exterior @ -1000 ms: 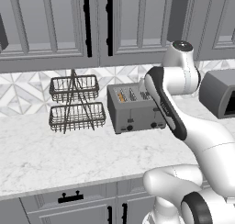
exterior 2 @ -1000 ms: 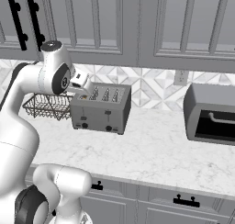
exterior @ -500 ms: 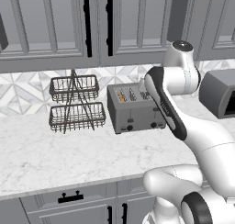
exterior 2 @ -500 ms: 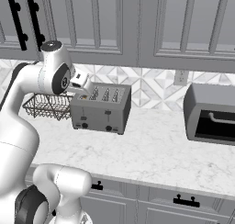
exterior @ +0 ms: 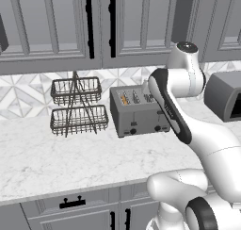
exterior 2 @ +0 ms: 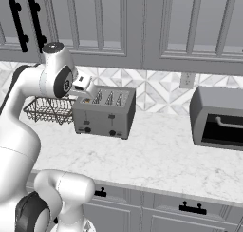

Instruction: Start the toaster. Once the lever pops up, take the bread to the plate on the dining counter.

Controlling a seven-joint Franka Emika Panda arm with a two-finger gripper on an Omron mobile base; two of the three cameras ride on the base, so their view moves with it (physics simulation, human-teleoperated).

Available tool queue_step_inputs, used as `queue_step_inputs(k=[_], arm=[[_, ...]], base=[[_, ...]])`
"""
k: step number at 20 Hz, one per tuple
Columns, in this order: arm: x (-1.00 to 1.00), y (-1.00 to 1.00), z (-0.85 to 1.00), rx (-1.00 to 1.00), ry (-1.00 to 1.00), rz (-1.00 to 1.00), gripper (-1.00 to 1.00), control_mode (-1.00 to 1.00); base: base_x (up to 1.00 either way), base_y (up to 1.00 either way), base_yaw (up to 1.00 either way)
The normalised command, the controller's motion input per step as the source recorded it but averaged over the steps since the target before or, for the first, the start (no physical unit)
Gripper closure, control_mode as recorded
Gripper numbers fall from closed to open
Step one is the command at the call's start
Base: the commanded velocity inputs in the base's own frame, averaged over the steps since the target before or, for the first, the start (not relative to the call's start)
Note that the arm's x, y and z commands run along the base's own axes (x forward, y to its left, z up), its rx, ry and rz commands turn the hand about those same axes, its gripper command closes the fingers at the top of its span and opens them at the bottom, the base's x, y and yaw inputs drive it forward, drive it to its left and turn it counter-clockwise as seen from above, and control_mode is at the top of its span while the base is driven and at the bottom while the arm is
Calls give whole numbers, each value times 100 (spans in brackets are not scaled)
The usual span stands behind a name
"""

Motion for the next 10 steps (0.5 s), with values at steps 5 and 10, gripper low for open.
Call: queue_step_inputs(k=[5, 10], arm=[[0, 0, 0, 0, 0, 0, -100, -100], [0, 0, 0, 0, 0, 0, -100, -100]], base=[[0, 0, 0], [0, 0, 0]])
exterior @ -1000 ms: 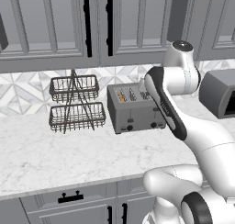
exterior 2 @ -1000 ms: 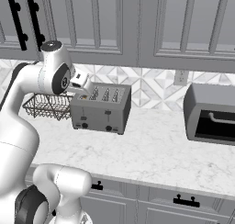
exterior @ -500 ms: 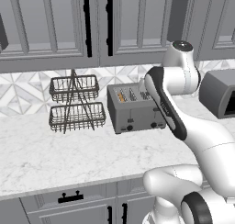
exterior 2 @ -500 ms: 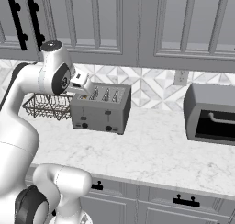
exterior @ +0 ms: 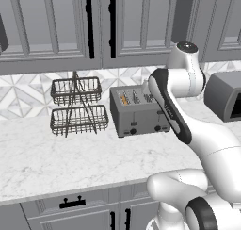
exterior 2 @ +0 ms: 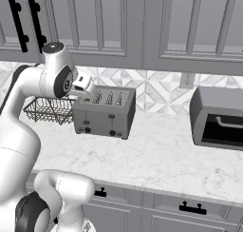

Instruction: Start the toaster. Once the lever pops up, take the bread to the plate on the dining counter.

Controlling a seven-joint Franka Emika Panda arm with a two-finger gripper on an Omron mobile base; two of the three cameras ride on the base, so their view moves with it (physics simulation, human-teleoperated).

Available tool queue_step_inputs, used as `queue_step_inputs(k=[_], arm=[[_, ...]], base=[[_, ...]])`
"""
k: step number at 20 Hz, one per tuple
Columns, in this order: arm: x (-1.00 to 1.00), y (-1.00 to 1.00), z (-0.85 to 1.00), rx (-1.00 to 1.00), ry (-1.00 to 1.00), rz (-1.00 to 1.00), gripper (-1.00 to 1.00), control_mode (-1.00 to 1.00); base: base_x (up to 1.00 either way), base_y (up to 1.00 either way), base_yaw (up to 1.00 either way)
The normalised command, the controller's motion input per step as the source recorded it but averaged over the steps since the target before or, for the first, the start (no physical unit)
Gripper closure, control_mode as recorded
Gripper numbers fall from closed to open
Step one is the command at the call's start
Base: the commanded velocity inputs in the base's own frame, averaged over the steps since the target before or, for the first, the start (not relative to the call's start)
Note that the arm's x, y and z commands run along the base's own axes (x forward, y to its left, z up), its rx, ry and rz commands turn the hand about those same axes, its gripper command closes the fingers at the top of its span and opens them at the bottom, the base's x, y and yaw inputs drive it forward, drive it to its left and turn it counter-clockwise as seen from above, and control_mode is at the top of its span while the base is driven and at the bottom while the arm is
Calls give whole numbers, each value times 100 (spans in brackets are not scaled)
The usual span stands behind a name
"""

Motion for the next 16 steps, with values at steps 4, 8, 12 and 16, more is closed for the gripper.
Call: queue_step_inputs(k=[4, 8, 12, 16], arm=[[0, 0, 0, 0, 0, 0, -100, -100], [0, 0, 0, 0, 0, 0, -100, -100], [0, 0, 0, 0, 0, 0, -100, -100], [0, 0, 0, 0, 0, 0, -100, -100]], base=[[0, 0, 0], [0, 0, 0], [0, 0, 0], [0, 0, 0]])
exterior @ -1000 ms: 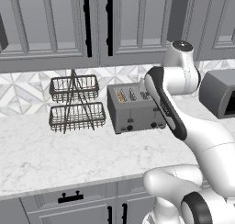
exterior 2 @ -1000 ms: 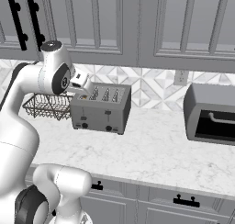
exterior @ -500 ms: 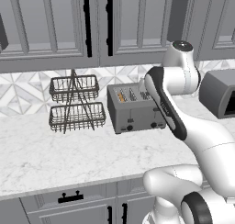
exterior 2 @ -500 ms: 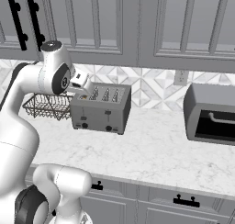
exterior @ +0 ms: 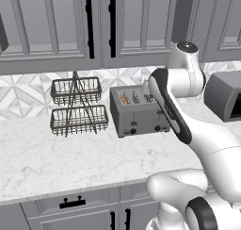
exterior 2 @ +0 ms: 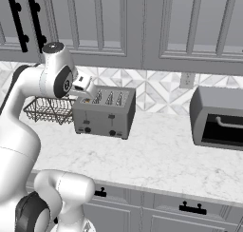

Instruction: Start the toaster. Once the lever pops up, take the bread to the plate on the dining counter.

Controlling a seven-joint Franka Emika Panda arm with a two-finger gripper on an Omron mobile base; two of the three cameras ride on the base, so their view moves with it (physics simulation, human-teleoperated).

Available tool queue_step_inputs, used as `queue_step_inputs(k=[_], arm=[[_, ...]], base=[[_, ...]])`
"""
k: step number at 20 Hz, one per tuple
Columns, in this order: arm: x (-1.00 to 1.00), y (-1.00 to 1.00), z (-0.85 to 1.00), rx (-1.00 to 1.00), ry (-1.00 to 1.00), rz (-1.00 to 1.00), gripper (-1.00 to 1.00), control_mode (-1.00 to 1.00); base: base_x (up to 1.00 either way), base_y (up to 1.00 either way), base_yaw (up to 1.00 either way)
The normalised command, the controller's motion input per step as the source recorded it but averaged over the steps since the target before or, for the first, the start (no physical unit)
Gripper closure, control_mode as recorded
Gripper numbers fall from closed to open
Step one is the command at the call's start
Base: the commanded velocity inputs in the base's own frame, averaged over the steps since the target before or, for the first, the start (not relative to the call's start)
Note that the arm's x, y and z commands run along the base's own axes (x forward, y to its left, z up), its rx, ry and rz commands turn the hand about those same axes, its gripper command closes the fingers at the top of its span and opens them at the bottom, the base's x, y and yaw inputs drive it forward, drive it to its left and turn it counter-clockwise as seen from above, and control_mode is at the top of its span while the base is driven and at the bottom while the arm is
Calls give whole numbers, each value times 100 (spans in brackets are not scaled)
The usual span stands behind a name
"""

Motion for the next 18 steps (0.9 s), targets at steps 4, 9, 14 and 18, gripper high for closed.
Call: queue_step_inputs(k=[4, 9, 14, 18], arm=[[0, 0, 0, 0, 0, 0, -100, -100], [0, 0, 0, 0, 0, 0, -100, -100], [0, 0, 0, 0, 0, 0, -100, -100], [0, 0, 0, 0, 0, 0, -100, -100]], base=[[0, 0, 0], [0, 0, 0], [0, 0, 0], [0, 0, 0]])
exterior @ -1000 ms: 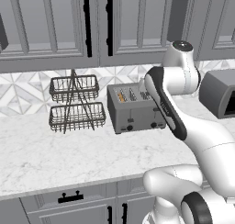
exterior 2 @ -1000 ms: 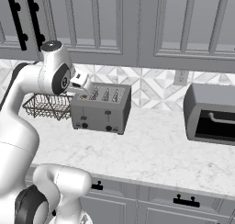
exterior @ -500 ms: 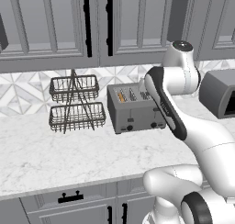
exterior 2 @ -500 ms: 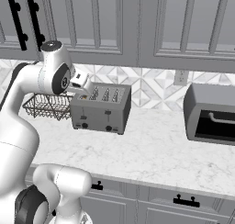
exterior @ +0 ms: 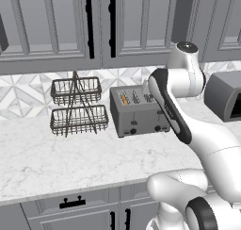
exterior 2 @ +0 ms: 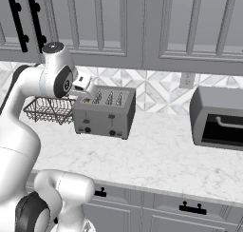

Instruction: Start the toaster. Once the lever pops up, take the bread to the plate on the dining counter.

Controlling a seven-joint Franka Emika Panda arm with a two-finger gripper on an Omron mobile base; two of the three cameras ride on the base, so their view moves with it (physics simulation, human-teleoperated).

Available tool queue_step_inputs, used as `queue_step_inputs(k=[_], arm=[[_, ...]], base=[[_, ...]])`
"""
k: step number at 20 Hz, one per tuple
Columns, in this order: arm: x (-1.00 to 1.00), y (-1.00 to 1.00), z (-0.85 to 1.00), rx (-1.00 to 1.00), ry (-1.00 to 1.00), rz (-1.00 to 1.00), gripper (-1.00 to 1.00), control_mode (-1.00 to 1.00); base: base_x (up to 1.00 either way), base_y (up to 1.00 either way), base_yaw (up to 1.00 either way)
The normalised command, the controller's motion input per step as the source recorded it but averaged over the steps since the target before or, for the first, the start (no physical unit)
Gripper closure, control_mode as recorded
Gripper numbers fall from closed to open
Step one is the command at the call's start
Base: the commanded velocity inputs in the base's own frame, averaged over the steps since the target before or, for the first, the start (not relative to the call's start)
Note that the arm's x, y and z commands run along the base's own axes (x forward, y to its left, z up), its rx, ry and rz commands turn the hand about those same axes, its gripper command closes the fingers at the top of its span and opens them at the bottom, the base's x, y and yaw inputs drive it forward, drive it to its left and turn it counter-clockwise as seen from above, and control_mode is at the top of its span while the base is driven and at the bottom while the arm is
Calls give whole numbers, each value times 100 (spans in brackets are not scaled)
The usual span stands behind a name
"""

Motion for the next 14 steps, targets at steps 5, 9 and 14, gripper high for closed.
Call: queue_step_inputs(k=[5, 9, 14], arm=[[0, 0, 0, 0, 0, 0, -100, -100], [0, 0, 0, 0, 0, 0, -100, -100], [0, 0, 0, 0, 0, 0, -100, -100]], base=[[0, 0, 0], [0, 0, 0], [0, 0, 0]])
